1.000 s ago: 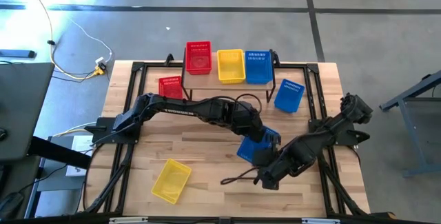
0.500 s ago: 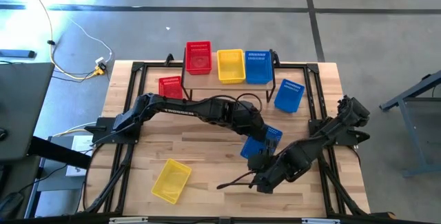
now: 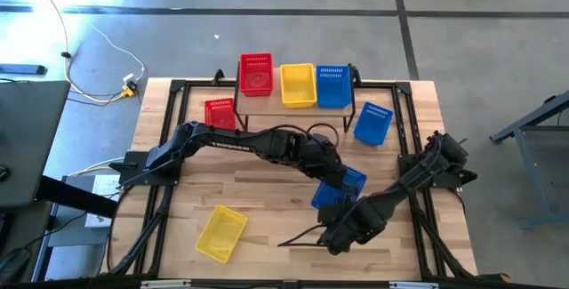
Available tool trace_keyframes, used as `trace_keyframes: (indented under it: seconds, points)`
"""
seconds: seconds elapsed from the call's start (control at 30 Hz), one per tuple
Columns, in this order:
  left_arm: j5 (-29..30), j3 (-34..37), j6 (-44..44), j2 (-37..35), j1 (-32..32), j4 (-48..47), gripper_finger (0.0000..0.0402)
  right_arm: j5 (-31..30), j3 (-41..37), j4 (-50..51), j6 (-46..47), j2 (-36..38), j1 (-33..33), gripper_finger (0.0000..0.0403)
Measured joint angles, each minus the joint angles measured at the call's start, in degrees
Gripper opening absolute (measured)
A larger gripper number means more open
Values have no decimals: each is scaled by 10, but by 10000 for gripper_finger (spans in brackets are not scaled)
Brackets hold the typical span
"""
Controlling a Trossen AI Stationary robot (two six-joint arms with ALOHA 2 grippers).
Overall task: Stack baskets on shelf by color
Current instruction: Stack the bottom blue bin on top of the blue bin on the shelf
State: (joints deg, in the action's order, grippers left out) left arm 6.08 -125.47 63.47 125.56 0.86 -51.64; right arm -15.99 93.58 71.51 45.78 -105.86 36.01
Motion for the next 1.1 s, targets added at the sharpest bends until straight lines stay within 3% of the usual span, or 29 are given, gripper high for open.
trace_keyframes:
  seconds: [0.13,0.2,0.73,1.1]
  points:
    - [-12,0,-12,0,-1,-1,3,-1,0,2,22,0,0,32]
    - [-14,0,-15,0,-1,-4,5,-2,0,2,24,0,0,11]
    - [-53,0,-117,0,-25,-29,88,26,0,-16,60,0,-34,0]
    - [-147,0,-246,0,-71,-34,115,66,0,-28,84,3,-55,0]
